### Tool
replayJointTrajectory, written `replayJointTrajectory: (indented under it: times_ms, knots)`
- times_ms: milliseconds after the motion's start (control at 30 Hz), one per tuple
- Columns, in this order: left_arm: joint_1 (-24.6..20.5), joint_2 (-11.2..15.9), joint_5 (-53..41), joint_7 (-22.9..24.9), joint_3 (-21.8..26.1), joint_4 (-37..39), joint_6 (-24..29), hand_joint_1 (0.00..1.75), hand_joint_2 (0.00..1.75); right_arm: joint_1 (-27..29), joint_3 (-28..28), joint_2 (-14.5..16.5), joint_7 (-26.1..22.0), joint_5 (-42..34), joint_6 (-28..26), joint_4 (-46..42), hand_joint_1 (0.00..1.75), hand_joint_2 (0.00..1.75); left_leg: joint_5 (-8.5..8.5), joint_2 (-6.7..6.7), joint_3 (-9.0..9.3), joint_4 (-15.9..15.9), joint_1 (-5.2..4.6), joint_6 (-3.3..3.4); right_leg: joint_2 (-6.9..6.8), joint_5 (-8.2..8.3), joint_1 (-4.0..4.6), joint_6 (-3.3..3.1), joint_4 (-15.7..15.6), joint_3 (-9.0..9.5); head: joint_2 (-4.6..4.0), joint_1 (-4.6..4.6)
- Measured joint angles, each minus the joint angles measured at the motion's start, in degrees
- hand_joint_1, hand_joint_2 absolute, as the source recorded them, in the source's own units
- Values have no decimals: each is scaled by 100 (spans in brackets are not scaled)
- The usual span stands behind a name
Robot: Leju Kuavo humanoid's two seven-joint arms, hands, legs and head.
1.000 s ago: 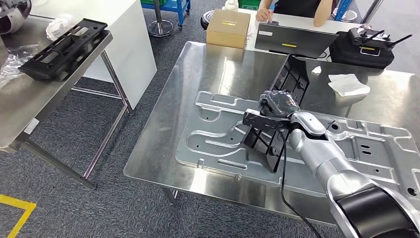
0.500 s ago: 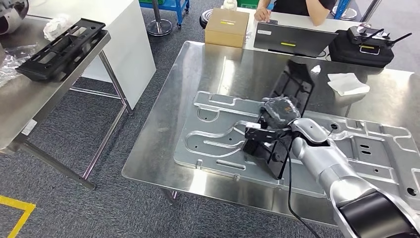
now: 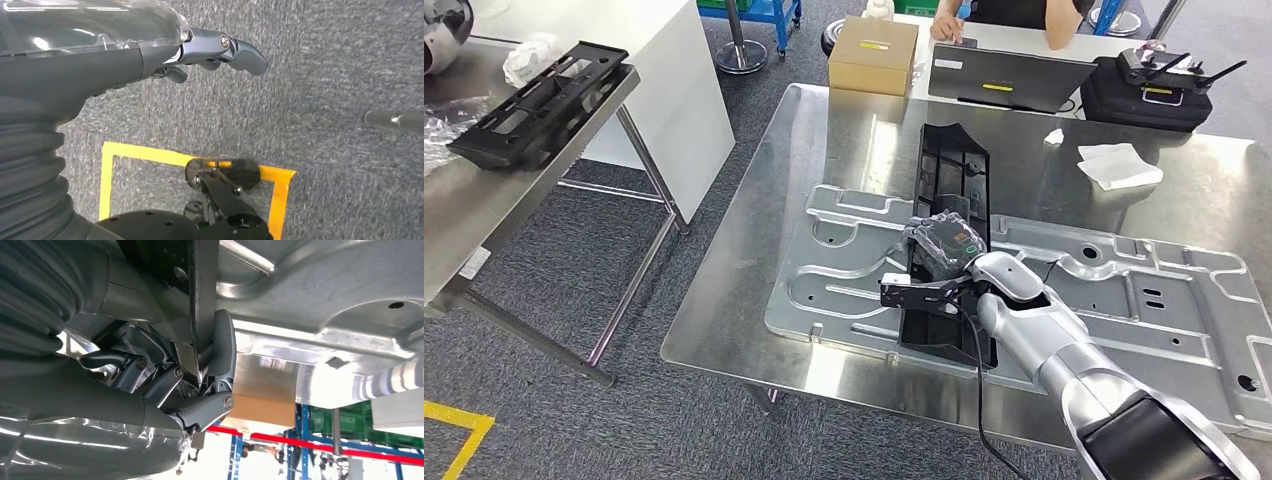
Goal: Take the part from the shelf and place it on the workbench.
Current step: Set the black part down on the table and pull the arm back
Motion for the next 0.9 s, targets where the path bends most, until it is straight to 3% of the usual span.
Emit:
replayJointTrajectory:
  times_ms: [900]
  knots:
    - [-1,2,87,-83,45,0,-222,0,175,-35,173,-96,3,-564,-19,-19,175,175,-3,2,20,-5,0,-6,0,-4,-2,-5,0,21,0,0]
